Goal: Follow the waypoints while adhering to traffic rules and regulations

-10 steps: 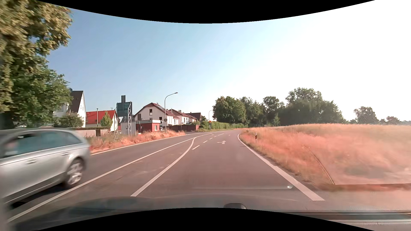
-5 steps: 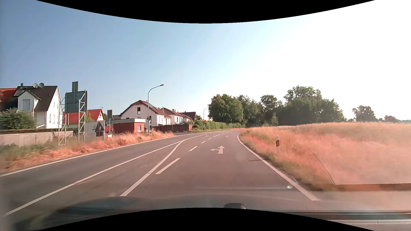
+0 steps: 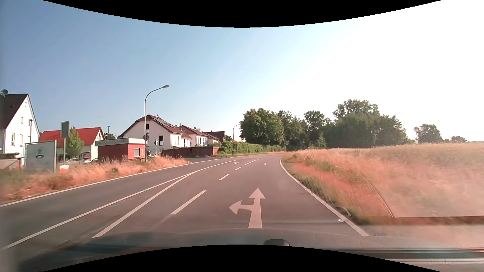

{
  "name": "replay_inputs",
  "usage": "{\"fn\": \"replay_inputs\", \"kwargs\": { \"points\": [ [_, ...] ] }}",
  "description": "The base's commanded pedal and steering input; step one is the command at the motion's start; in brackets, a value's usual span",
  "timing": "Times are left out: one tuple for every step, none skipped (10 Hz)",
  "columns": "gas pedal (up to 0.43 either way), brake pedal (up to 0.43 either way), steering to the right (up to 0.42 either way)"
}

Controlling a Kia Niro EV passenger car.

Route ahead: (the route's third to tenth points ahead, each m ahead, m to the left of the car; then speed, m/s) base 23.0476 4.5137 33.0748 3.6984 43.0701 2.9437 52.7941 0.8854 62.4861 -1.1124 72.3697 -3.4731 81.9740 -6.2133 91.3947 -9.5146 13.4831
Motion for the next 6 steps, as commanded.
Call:
{"fn": "replay_inputs", "kwargs": {
  "points": [
    [0.059, 0.0, 0.009],
    [0.059, 0.0, 0.009],
    [0.059, 0.0, 0.009],
    [0.059, 0.0, 0.01],
    [0.059, 0.0, 0.009],
    [0.059, 0.0, 0.009]
  ]
}}
